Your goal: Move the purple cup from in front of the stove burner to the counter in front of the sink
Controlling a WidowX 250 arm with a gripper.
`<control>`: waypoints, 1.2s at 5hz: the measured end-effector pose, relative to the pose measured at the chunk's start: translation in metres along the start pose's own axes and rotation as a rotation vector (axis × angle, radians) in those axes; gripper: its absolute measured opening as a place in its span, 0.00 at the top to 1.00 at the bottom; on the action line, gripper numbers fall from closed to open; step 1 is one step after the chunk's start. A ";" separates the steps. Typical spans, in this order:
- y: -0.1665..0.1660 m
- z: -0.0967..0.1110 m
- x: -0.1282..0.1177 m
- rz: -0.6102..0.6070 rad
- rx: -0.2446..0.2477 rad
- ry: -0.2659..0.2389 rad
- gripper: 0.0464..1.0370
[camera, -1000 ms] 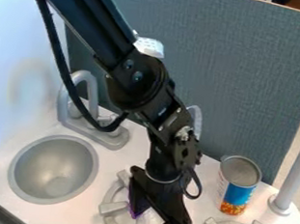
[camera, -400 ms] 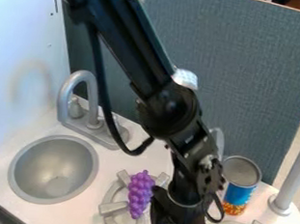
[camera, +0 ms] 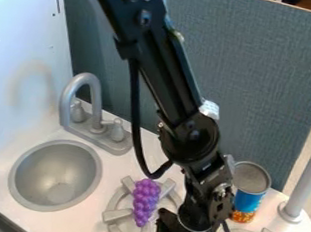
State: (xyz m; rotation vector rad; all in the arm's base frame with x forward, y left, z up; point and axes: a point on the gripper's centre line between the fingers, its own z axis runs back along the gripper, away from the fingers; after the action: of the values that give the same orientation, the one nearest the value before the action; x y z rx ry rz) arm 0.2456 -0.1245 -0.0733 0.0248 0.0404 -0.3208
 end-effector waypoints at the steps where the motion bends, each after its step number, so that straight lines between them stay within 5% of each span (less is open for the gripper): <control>1: 0.002 -0.002 -0.001 0.010 0.016 0.013 0.04; 3: 0.001 -0.012 -0.002 -0.001 0.005 0.013 0.10; 6: 0.000 -0.015 0.003 -0.028 -0.011 0.002 0.87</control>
State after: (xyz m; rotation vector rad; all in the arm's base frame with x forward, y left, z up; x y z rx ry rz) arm 0.2475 -0.1246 -0.0883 0.0133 0.0443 -0.3482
